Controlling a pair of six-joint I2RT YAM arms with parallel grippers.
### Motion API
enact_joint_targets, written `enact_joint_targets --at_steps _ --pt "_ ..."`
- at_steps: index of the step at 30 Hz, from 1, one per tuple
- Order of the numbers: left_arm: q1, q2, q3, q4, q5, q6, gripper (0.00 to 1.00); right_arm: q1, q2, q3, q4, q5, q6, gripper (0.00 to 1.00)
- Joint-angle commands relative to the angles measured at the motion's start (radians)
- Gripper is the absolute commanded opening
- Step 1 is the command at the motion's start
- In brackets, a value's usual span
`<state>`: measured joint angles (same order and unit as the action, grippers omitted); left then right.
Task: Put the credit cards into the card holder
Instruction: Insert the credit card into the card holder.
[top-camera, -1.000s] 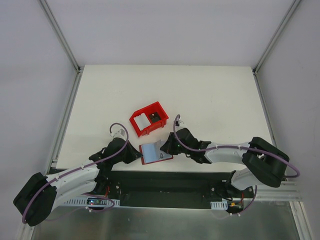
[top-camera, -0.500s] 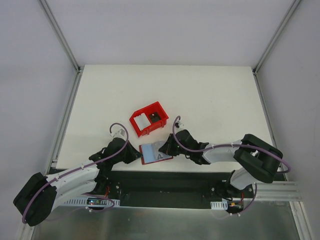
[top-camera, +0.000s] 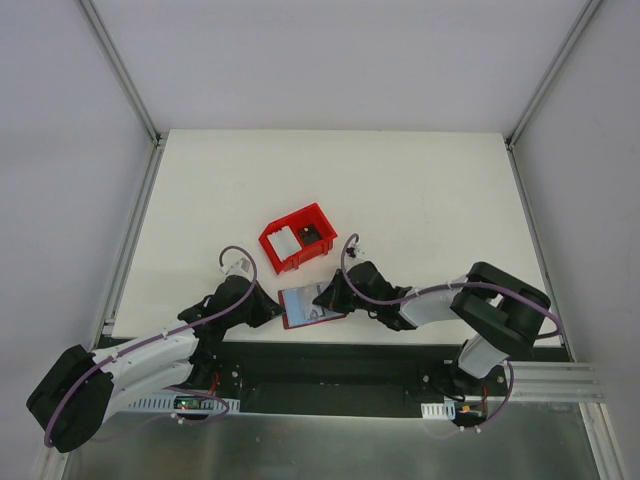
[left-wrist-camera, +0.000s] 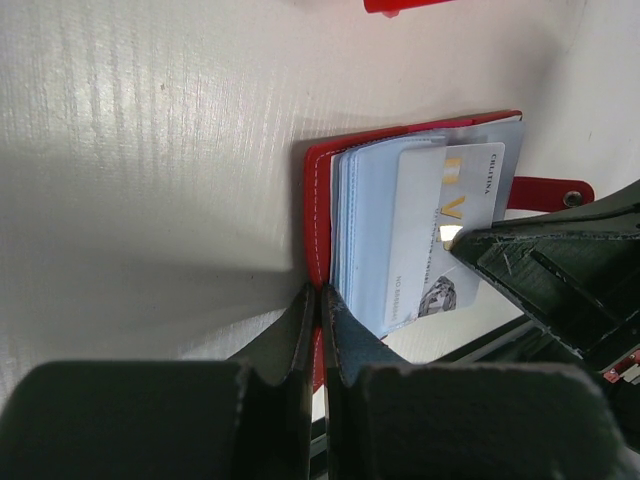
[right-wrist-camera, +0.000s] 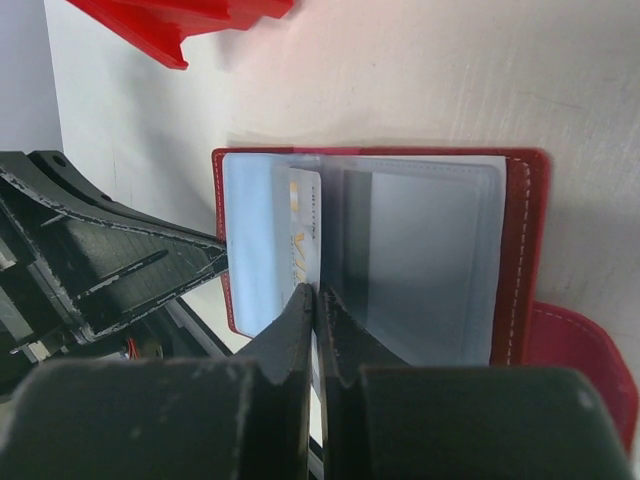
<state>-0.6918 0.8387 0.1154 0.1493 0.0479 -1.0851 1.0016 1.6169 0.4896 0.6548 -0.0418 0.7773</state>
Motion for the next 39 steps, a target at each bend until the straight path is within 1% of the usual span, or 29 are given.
enact_joint_targets --at_steps 1,4,6,7,9,11,13,15,21,26,27,39 --pt "0.005 0.007 -0.013 -0.008 -0.006 -0.001 0.0 0.032 0.02 0.02 -0.043 -0.003 -0.004 0.03" --pt "0.005 0.013 -0.013 -0.004 -0.01 -0.004 0.0 0.042 0.021 0.038 -0.073 -0.003 -0.012 0.05" --pt "0.005 0.013 -0.01 -0.004 -0.008 -0.003 0.0 0.04 0.006 0.058 -0.128 0.006 -0.03 0.09" --pt "0.005 0.011 -0.01 -0.004 -0.006 -0.002 0.0 0.042 -0.011 0.06 -0.162 0.029 -0.042 0.13" --pt "0.005 0.004 -0.011 -0.004 -0.003 -0.002 0.0 0.04 -0.067 0.069 -0.237 0.097 -0.071 0.26" --pt "0.005 -0.001 -0.013 -0.005 -0.003 -0.004 0.0 0.042 -0.101 0.115 -0.372 0.138 -0.111 0.37" --pt "0.005 -0.003 -0.011 -0.005 -0.002 -0.001 0.0 0.04 -0.112 0.156 -0.457 0.158 -0.14 0.44" --pt "0.005 -0.001 -0.007 -0.005 0.003 0.005 0.0 0.042 -0.106 0.178 -0.48 0.155 -0.157 0.47" --pt "0.006 0.02 0.006 -0.004 0.017 0.016 0.0 0.043 -0.023 0.237 -0.485 0.076 -0.165 0.48" --pt "0.005 0.022 0.006 -0.005 0.017 0.014 0.0 0.051 0.014 0.267 -0.477 0.053 -0.17 0.48" --pt "0.005 0.02 0.006 -0.004 0.015 0.014 0.0 0.051 0.02 0.274 -0.477 0.012 -0.173 0.48" --pt "0.005 0.027 0.024 -0.004 0.027 0.021 0.0 0.097 0.064 0.391 -0.504 -0.039 -0.23 0.41"
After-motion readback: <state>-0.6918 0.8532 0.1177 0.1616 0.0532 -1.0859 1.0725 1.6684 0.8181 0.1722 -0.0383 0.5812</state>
